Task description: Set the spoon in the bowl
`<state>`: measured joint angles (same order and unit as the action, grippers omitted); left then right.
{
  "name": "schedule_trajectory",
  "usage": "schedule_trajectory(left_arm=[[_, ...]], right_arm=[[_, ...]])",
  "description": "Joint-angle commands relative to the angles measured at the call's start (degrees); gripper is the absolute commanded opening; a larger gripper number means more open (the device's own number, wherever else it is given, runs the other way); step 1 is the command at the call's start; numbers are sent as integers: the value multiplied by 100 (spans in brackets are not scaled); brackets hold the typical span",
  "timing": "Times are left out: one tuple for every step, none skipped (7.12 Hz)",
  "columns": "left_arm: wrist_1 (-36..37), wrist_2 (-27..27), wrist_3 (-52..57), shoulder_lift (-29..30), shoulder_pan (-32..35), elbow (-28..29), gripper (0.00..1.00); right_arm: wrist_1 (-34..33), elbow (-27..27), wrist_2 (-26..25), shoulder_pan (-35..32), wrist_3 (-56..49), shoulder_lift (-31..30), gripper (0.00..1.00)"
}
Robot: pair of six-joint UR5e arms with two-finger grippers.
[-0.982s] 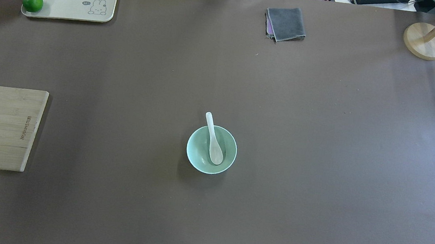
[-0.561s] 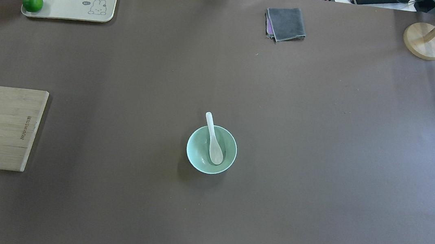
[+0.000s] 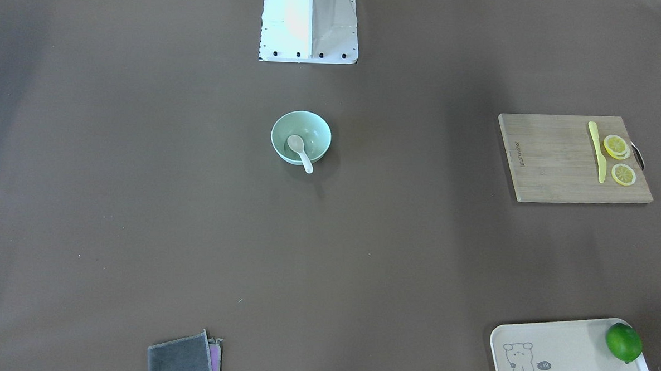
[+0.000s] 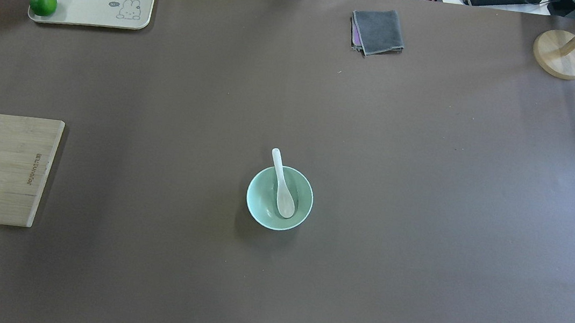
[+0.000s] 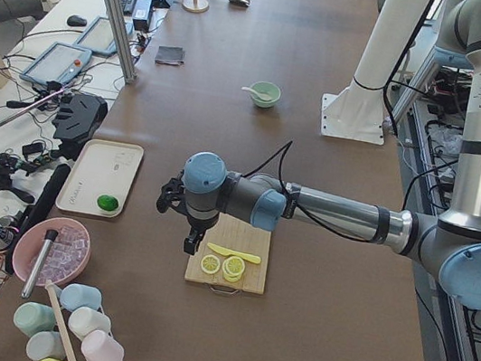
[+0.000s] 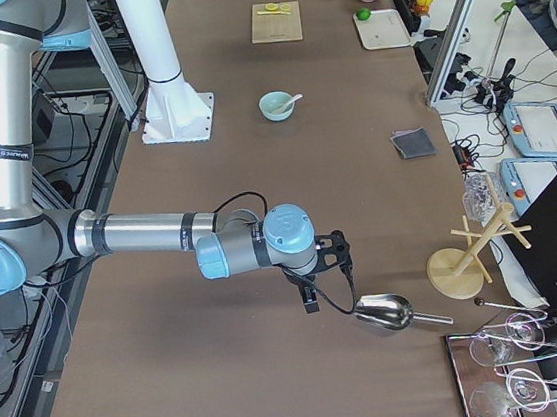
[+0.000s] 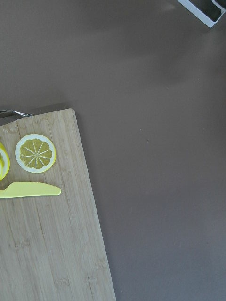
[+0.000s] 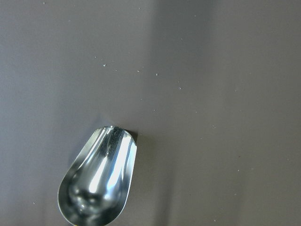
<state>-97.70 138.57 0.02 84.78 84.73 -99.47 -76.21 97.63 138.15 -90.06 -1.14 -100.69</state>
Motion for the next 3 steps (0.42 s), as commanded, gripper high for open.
schedule_trajectory(left_arm=[[-12,3,7,4,-1,-20,98],[-12,3,7,4,-1,-29,98],[-12,12,15,4,-1,-46,98]], right_arm=[[1,54,10,-2,0,14,100],[-8,81,10,-2,26,6,100],[-16,99,45,-20,26,6,100]])
